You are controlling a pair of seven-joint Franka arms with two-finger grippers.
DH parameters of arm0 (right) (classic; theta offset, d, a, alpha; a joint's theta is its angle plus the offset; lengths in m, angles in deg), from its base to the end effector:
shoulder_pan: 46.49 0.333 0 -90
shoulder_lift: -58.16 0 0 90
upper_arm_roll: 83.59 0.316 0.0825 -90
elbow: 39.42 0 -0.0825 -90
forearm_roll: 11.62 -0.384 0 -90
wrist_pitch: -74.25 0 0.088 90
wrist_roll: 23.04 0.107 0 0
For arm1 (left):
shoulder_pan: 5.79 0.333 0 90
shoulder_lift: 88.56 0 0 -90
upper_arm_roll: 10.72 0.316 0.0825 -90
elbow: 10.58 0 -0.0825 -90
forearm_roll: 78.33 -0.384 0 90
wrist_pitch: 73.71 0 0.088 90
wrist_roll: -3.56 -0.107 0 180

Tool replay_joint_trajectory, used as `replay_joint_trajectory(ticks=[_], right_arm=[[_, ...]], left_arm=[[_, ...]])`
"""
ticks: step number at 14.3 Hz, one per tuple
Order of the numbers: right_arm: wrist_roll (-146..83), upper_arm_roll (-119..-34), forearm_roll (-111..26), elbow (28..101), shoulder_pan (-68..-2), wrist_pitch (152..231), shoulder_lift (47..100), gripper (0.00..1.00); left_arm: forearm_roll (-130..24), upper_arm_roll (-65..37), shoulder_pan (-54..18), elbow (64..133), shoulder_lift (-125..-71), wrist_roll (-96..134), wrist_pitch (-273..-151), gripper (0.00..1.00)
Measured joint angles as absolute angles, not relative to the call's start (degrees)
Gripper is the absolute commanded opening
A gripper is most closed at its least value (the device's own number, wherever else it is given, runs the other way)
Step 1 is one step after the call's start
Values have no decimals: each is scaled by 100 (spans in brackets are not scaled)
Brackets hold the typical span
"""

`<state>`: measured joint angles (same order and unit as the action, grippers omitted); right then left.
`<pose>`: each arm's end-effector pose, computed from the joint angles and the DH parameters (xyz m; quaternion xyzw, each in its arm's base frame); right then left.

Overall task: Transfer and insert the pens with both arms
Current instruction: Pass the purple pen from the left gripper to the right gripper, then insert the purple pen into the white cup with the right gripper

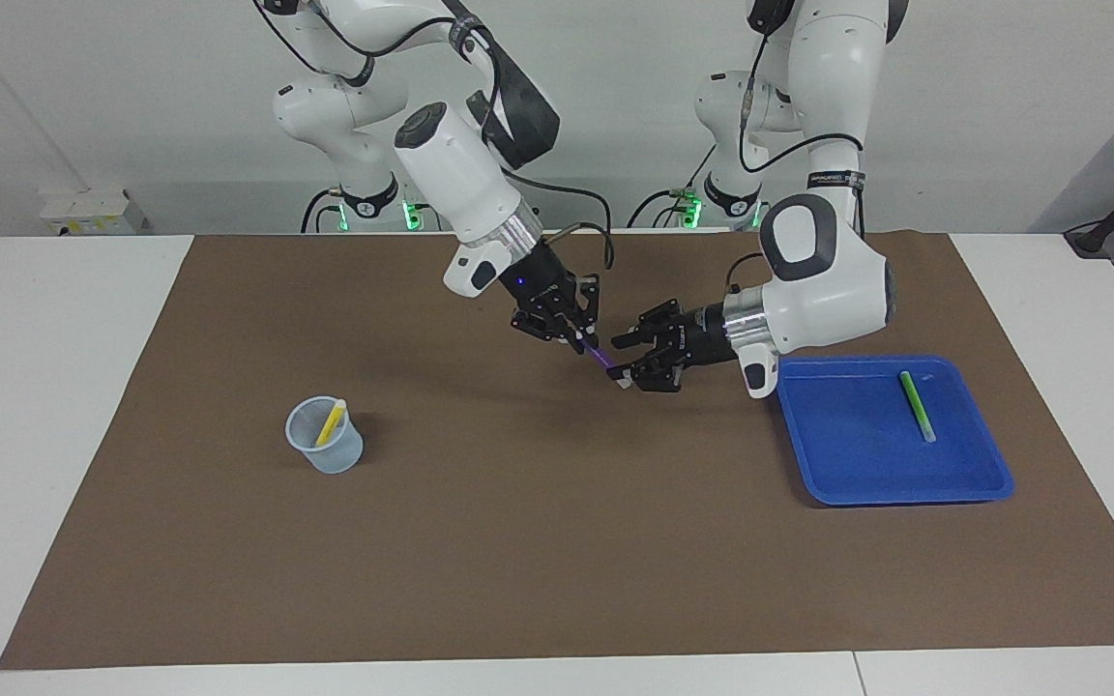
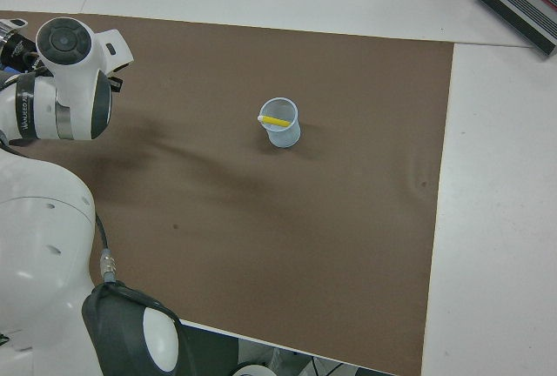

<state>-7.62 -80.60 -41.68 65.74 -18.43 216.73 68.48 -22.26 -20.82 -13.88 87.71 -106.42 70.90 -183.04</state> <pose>0.5561 0.3299 0.4826 -0.9517 0.0355 -0.1254 0.2779 0.5976 -0.2480 0.4311 0.7137 0.5275 -0.3500 0.2997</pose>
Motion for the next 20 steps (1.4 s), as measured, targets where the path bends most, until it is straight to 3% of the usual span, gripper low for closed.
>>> replay_joint_trajectory(ticks=[4,11,15,20], right_arm=[[-866,-8099,-3498,6489,-2004,21109,6809,0],[-3397,-8135,-2225,6409,-3140,19428,6160,0],[-5741,-8148,-2085,6420,-4086,19227,6051,0],[-7095,-8149,-2083,6536,-4675,19225,6047,0]], left_arm=[[-3321,-2028,-1369,8814,-10371,6864,-18298,100],[-5333,-1993,-1300,9279,-10148,5067,-18294,100],[-6116,-1972,-754,9319,-10104,2960,-18303,100],[-7596,-1964,-423,9317,-10103,1349,-18551,100]])
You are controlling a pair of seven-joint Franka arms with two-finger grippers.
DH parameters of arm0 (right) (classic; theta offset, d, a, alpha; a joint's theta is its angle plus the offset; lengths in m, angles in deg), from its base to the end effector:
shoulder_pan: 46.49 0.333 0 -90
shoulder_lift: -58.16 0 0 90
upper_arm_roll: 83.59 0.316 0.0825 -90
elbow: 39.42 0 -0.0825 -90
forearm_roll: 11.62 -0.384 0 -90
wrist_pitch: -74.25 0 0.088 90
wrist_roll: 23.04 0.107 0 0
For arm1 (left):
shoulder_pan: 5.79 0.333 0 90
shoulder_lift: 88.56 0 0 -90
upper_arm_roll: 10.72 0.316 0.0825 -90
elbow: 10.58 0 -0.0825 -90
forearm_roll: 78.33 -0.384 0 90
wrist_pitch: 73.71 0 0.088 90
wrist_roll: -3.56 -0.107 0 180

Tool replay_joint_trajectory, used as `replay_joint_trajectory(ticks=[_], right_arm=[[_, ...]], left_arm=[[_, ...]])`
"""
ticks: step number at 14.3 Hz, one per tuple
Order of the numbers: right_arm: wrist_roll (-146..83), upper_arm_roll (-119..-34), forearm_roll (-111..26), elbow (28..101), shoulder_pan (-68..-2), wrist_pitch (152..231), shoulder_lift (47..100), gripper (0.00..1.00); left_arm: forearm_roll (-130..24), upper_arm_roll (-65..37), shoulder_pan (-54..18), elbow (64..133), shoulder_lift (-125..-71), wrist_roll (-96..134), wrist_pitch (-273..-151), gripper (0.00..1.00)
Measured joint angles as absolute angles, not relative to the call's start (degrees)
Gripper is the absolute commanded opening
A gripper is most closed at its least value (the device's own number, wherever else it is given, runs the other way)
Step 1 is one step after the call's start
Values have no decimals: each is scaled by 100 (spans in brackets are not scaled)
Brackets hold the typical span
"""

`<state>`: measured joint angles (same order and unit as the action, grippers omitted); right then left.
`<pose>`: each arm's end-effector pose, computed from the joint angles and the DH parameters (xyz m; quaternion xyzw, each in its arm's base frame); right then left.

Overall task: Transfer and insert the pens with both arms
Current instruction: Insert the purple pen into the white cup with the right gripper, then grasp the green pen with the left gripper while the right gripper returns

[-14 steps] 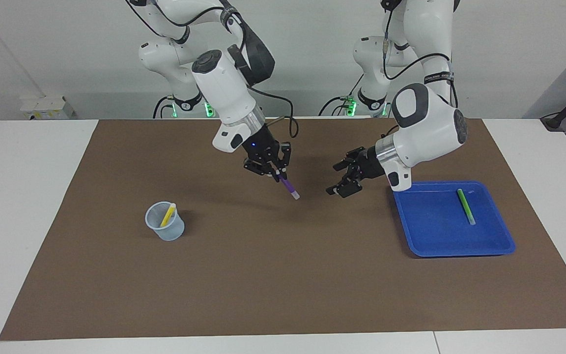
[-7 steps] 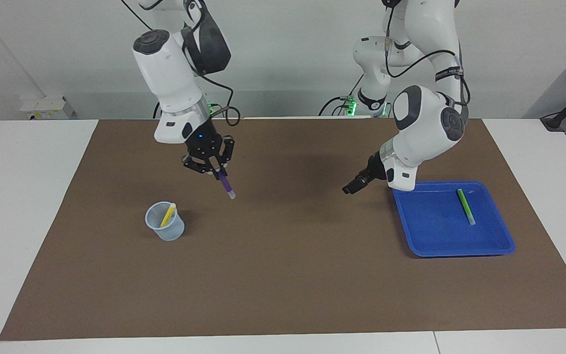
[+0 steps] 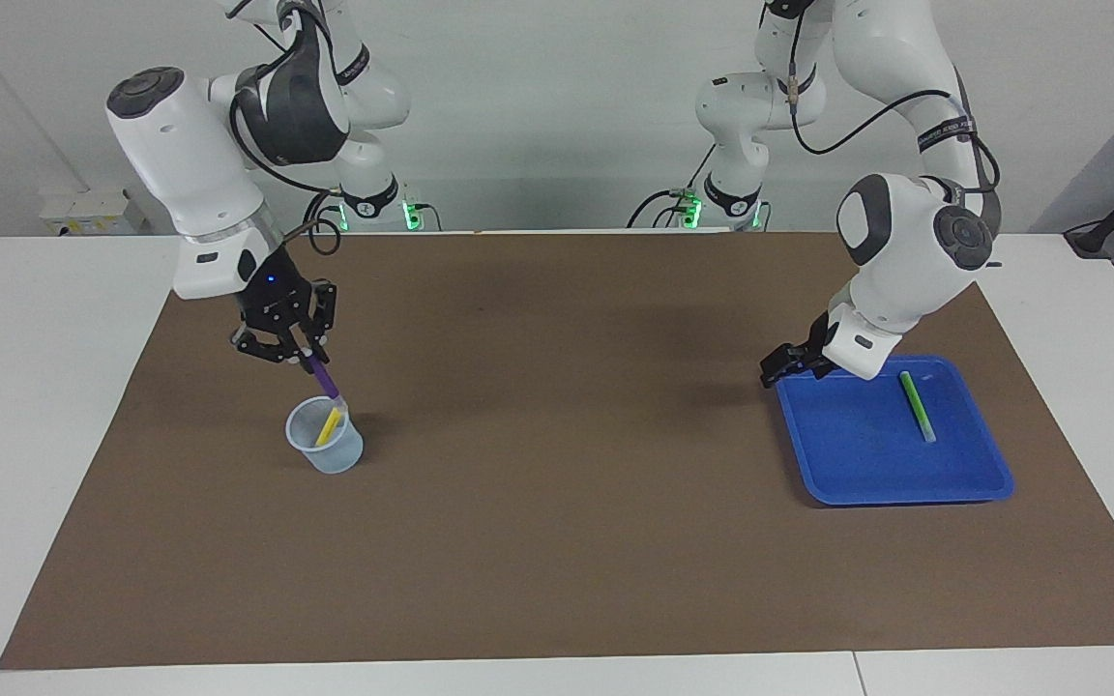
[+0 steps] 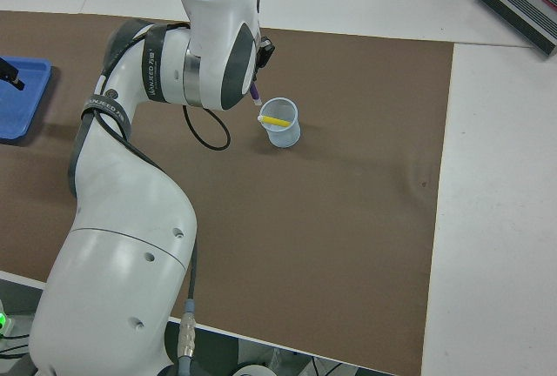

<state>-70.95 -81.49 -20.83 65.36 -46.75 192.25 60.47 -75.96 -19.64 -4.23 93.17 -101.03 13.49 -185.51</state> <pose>0.5927 0.0273 0.5237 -0.9131 -0.3894 -0.1165 0.0318 0.6043 -0.0758 0.4163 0.9982 0.0320 -0.0423 0.0297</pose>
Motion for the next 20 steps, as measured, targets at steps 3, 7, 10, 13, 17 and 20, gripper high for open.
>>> replay_joint_trajectory(ticks=[3,7,10,13,17,20], right_arm=[[-7508,-8149,-2083,6730,-4858,19227,6030,0],[-8179,-8146,-2083,6887,-4980,19278,6029,0],[-8593,-8146,-2083,7052,-5053,19550,6030,0],[-8654,-8120,-2083,7113,-5057,19625,6030,0],[-8657,-8082,-2083,7154,-5046,19639,6030,100],[-8660,-8075,-2083,7163,-5032,19642,6030,100]], left_arm=[[-8104,-1960,-218,9316,-10104,826,-18807,100],[-8354,-1953,281,9348,-10194,251,-19125,99],[-8368,-1950,588,9365,-10488,-57,-19413,99],[-8371,-1948,1042,9368,-10774,-362,-19520,96],[-8373,-1952,1343,9604,-10838,-701,-19698,83],[-8373,-1952,1475,9783,-10848,-944,-19906,79]])
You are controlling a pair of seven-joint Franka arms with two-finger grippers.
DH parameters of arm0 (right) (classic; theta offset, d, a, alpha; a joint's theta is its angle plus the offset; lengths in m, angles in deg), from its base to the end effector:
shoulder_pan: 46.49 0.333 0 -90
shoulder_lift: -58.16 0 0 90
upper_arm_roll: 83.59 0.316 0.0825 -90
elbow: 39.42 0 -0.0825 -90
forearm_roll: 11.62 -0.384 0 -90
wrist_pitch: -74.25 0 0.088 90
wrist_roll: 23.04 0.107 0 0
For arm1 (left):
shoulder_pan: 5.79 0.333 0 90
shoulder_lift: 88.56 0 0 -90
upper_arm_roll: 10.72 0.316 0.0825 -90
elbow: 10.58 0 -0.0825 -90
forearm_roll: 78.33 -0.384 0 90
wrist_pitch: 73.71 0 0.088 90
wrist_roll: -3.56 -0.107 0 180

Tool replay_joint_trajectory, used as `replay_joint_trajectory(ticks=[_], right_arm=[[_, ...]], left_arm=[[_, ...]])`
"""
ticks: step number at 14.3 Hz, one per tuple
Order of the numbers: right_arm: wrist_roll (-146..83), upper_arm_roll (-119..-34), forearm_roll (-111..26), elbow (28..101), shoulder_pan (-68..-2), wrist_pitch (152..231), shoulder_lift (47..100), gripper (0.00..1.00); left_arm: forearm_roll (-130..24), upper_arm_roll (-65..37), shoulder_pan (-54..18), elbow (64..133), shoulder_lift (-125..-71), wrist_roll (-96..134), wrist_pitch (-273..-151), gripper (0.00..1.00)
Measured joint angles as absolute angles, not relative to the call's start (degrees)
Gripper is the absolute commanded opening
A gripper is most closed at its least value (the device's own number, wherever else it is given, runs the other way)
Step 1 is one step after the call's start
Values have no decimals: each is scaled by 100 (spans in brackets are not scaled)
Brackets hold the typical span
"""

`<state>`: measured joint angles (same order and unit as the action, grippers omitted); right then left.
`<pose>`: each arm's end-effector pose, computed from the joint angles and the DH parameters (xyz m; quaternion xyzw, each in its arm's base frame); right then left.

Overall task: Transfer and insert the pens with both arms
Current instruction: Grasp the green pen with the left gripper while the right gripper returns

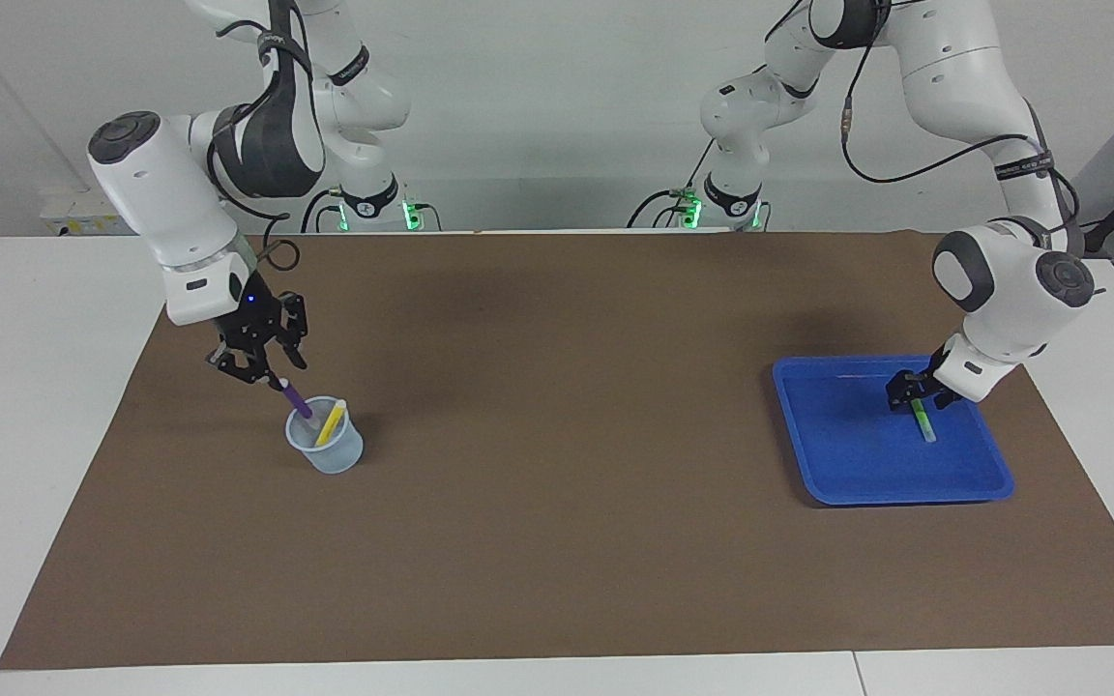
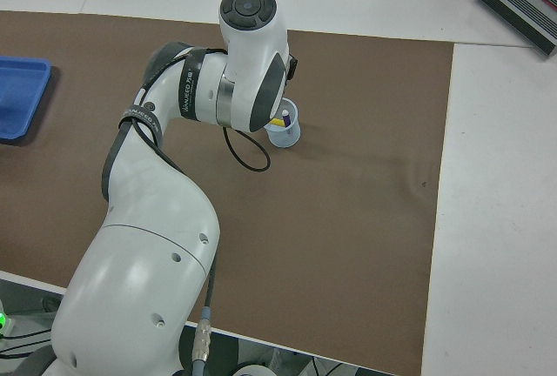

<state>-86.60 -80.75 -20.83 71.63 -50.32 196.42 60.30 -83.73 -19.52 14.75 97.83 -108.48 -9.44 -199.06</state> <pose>0.5836 -0.0034 0.4789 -0.8686 -0.4840 -0.1044 0.0192 0.6054 0.1343 0.3194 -0.9990 0.0353 0.0253 0.0063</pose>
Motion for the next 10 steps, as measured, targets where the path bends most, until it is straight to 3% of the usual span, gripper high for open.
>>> replay_joint_trajectory(ticks=[4,10], right_arm=[[-8660,-8063,-2083,7165,-5031,19643,6030,100],[-8196,-8045,-2086,7168,-4597,19639,6030,100]], left_arm=[[-8373,-1953,1554,9795,-10892,-1165,-20038,62],[-8373,-1954,1567,9845,-11046,-1313,-20253,54]])
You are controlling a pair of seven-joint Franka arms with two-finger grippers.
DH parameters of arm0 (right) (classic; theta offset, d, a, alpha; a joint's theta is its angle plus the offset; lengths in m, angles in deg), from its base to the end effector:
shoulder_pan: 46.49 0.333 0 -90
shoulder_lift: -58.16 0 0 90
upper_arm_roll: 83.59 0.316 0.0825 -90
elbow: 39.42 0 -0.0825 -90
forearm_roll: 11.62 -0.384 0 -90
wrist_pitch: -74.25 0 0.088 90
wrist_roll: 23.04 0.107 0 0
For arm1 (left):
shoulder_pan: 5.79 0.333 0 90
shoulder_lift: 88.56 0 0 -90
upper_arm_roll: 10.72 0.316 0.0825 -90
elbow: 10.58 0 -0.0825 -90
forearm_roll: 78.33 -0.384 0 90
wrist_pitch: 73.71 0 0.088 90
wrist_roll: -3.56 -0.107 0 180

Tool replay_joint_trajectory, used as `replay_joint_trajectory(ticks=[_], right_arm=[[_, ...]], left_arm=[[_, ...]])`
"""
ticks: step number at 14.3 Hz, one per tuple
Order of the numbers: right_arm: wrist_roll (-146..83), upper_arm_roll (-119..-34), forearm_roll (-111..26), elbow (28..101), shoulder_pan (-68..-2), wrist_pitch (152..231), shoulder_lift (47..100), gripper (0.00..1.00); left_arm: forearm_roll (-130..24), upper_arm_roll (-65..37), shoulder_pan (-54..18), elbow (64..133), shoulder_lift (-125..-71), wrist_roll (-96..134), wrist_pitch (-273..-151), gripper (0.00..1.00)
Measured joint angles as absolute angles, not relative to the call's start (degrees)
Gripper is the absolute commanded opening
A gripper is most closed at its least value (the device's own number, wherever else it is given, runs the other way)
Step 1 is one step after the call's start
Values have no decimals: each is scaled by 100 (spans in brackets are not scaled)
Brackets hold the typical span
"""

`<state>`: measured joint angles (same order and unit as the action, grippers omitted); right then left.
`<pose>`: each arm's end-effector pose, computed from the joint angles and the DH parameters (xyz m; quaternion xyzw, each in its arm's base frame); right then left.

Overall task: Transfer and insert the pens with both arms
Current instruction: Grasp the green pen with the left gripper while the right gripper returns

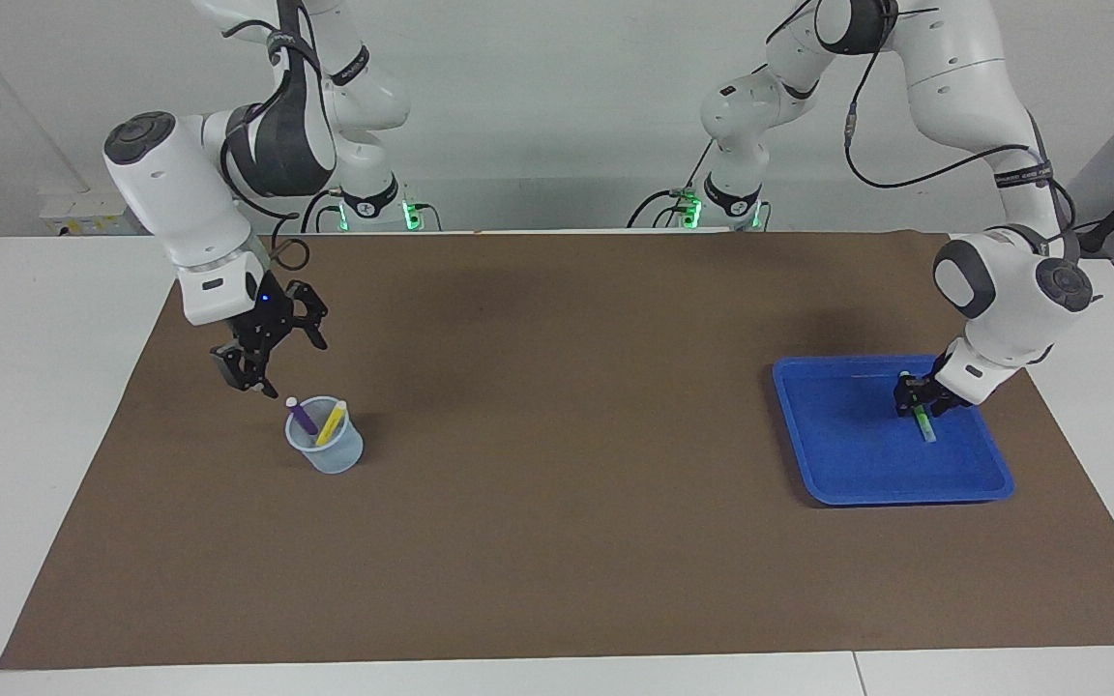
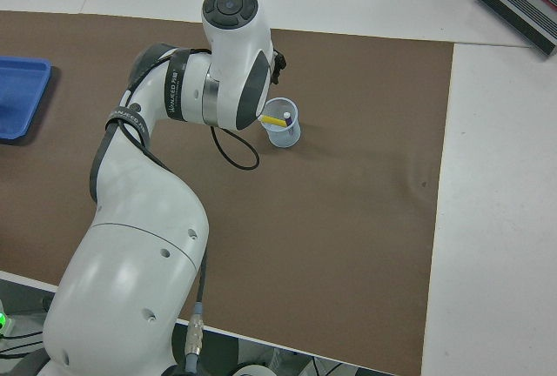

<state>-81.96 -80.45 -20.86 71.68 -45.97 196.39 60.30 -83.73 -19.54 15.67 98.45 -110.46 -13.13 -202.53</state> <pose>0.5817 0.0439 0.4785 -0.8686 -0.4840 -0.1021 0.0282 0.6060 0.1436 0.2986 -0.9980 0.0604 0.0169 0.0034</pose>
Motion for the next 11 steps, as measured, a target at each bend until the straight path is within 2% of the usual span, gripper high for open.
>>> replay_joint_trajectory(ticks=[1,2,3,4,7,11], right_arm=[[-7820,-8040,-2086,7167,-4400,19639,6030,100],[-7387,-8034,-2086,7161,-4183,19639,6026,100],[-6948,-8030,-2086,7155,-3985,19639,6018,100],[-6517,-8024,-2086,7150,-3820,19636,6006,100],[-5209,-8014,-2162,7139,-3467,19613,5970,100],[-3239,-8004,-3008,7118,-3131,19802,5963,100]], left_arm=[[-8373,-1953,1587,9869,-11046,-1327,-20261,45],[-8373,-1961,1615,9870,-11043,-1342,-20262,30],[-8373,-1965,1631,9870,-11043,-1345,-20262,9],[-8368,-1978,1632,9870,-11032,-1347,-20259,0],[-8368,-2002,1634,9875,-11018,-1347,-20256,0],[-8184,-1998,1638,9740,-11019,-1347,-19962,0]])
